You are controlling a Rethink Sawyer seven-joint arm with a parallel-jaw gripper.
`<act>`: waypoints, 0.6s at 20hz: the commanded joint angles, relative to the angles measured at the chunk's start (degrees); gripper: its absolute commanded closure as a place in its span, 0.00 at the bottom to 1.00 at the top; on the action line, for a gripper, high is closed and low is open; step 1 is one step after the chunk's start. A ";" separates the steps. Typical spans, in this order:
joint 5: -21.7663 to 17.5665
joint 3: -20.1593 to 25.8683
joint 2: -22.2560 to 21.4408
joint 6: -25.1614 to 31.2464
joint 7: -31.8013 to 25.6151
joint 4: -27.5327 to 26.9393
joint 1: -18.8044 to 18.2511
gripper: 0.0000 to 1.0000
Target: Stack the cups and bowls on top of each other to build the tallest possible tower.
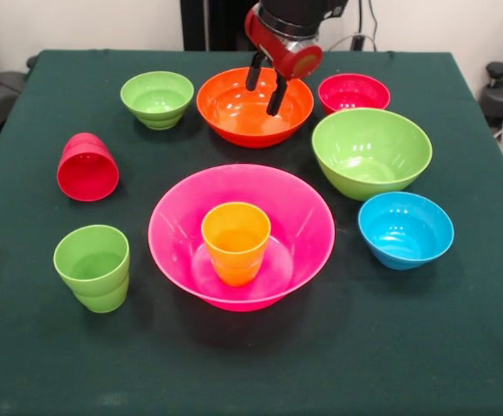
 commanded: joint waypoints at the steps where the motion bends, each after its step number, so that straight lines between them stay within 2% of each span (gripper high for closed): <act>1: 1.86 5.31 3.98 -2.82 8.57 2.74 1.32 0.00; 12: 1.45 6.09 4.81 -3.40 7.45 2.78 1.14 0.00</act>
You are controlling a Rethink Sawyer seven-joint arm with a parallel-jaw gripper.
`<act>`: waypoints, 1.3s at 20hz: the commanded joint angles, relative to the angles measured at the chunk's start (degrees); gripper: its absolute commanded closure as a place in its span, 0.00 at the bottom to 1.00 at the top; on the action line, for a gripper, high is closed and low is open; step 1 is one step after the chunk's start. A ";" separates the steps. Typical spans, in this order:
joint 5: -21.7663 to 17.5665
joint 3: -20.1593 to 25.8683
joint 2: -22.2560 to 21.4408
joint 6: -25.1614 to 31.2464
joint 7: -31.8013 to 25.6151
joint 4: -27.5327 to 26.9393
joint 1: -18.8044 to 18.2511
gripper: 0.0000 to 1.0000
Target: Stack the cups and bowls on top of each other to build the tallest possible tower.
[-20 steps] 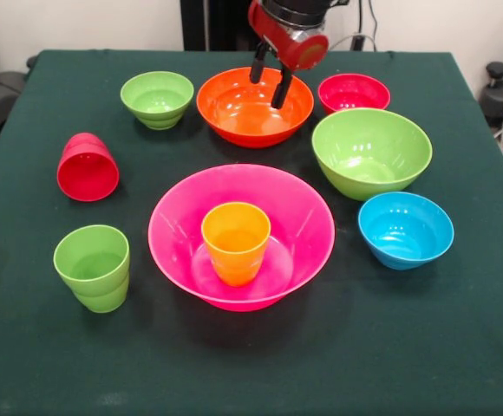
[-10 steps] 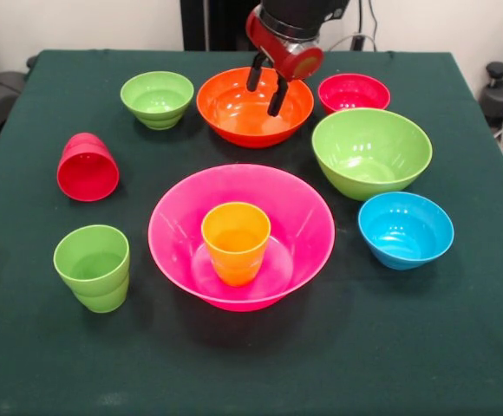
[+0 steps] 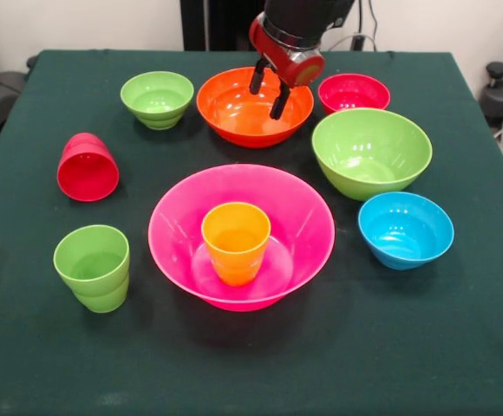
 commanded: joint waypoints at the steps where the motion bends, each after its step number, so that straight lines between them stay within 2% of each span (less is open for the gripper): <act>1: 1.51 6.31 2.44 -3.33 7.41 2.73 0.26 0.00; 14: 2.11 6.62 3.20 -5.16 8.35 3.29 0.51 0.00; 22: 2.64 5.30 1.56 -1.60 8.39 2.40 2.15 0.00; 26: 3.19 5.69 2.49 -2.24 8.81 2.32 2.71 0.00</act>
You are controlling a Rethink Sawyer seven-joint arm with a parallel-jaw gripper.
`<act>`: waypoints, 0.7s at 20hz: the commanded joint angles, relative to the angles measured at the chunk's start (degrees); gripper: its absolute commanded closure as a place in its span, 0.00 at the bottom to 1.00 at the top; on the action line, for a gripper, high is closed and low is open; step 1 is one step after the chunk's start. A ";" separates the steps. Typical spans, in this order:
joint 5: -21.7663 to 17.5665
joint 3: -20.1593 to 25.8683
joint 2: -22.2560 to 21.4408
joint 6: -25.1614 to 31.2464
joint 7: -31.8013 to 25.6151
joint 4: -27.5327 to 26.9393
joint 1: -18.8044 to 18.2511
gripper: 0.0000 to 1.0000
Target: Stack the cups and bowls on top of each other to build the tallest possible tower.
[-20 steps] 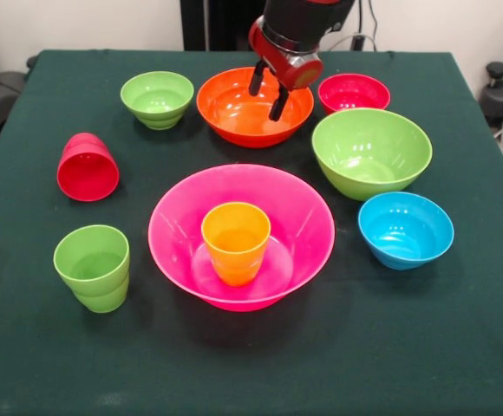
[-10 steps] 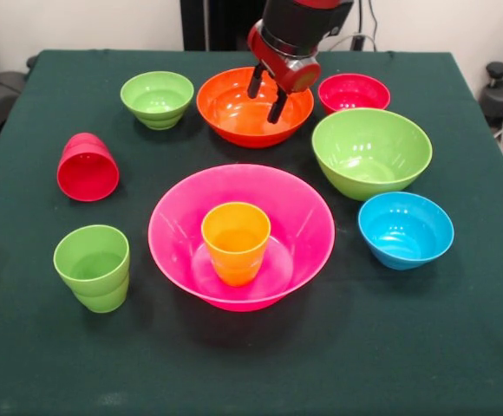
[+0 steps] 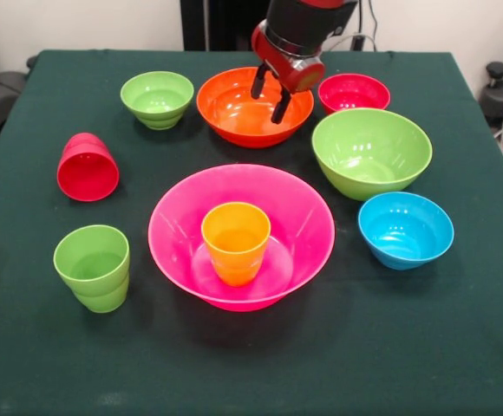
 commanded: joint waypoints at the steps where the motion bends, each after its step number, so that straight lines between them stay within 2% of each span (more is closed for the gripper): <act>1: 2.97 5.79 1.33 -0.42 8.97 1.55 1.95 0.00; 6: 3.37 5.77 2.97 -3.20 9.67 1.24 3.27 0.00; 9: 3.20 6.63 3.81 -4.49 8.90 1.11 2.69 0.00; 14: 2.22 6.70 5.05 -3.19 6.43 -0.28 1.29 0.00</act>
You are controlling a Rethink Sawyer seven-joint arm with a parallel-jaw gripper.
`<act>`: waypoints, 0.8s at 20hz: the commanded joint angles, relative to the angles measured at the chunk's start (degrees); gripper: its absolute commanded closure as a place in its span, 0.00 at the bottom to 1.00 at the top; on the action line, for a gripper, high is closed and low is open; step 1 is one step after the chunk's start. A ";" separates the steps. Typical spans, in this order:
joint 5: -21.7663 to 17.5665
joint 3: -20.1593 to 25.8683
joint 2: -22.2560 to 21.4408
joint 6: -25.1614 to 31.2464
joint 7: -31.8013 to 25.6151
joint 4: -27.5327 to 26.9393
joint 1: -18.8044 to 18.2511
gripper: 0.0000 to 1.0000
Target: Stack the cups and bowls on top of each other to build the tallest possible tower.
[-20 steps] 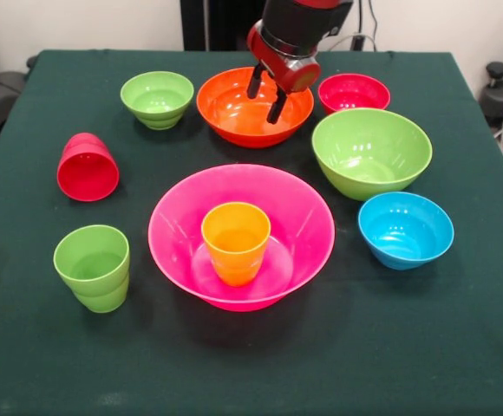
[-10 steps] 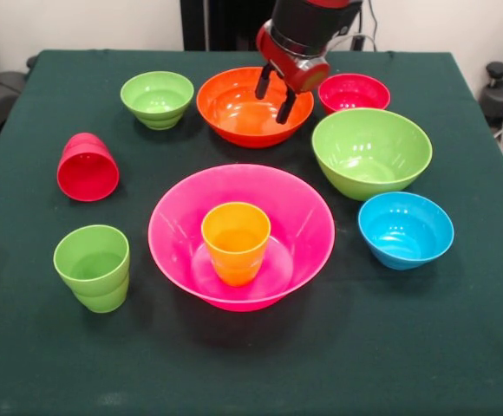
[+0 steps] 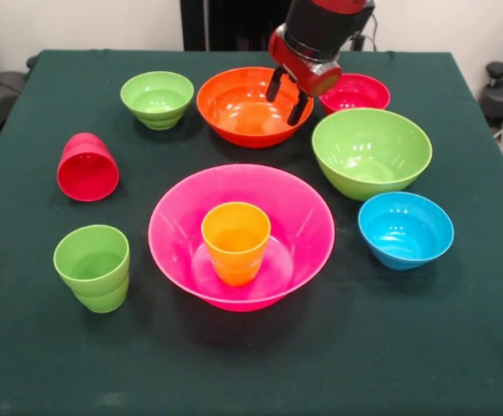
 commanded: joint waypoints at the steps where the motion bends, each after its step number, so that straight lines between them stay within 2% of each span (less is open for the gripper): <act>1: 1.30 7.04 3.71 -2.70 6.10 -0.22 -1.54 0.00; 3: 0.64 6.72 4.36 -4.13 5.99 -0.11 -0.97 0.00; 7: -1.28 8.18 4.38 -6.40 3.83 0.31 -2.23 0.00; 11: -1.53 8.62 4.50 -6.06 3.04 0.09 -3.07 0.00; 16: -2.31 7.63 5.15 -6.71 2.72 -0.63 -2.03 0.00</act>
